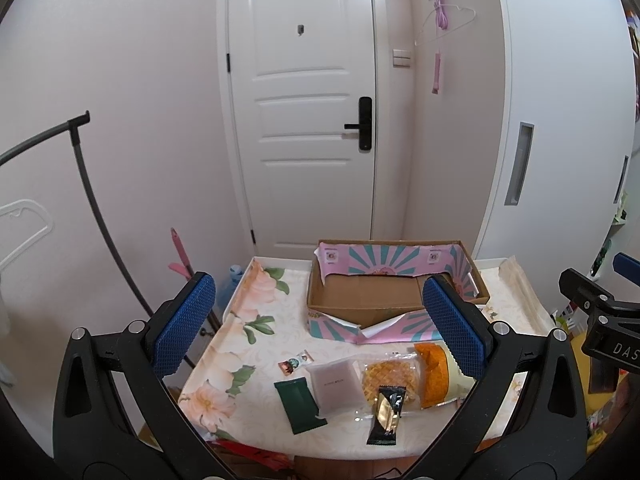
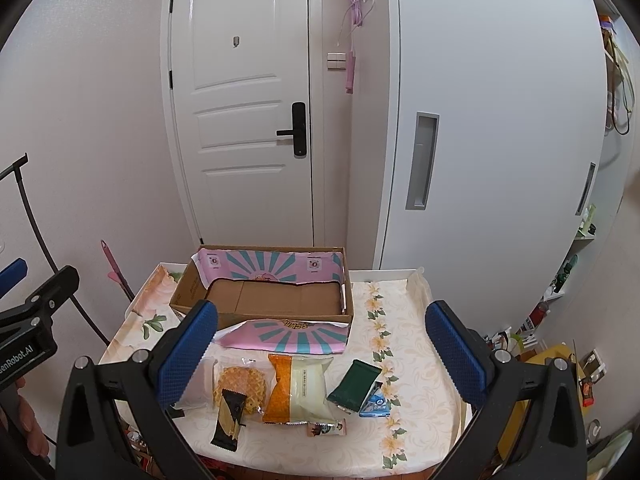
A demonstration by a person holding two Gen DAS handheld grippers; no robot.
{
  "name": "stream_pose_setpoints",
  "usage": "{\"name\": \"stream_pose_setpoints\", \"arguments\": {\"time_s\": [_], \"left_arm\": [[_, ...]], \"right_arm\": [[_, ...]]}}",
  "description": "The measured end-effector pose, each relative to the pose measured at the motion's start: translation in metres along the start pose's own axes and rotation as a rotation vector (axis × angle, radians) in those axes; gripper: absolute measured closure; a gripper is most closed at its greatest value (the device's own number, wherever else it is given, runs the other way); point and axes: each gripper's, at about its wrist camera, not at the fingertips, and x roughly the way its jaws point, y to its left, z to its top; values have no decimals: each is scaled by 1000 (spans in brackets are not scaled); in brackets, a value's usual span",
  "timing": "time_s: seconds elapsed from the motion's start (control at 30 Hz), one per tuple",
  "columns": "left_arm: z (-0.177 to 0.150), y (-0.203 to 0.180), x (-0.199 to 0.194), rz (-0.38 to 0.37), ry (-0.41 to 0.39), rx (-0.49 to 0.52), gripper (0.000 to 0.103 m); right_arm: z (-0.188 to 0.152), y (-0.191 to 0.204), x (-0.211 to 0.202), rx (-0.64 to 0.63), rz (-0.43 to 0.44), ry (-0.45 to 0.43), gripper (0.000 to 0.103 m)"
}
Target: Organize snacks
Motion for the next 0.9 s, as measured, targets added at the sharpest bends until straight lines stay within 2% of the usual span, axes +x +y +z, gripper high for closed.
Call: {"name": "stream_pose_setpoints", "arguments": {"time_s": [0.73,0.9], "left_arm": [[1,6,-5,-3,0,-11,0],[0,14,-6,32,10,-24,0]], "right_arm": [[0,5,-4,-1,14,0,0],[2,5,1,-3,37,23,0]]}}
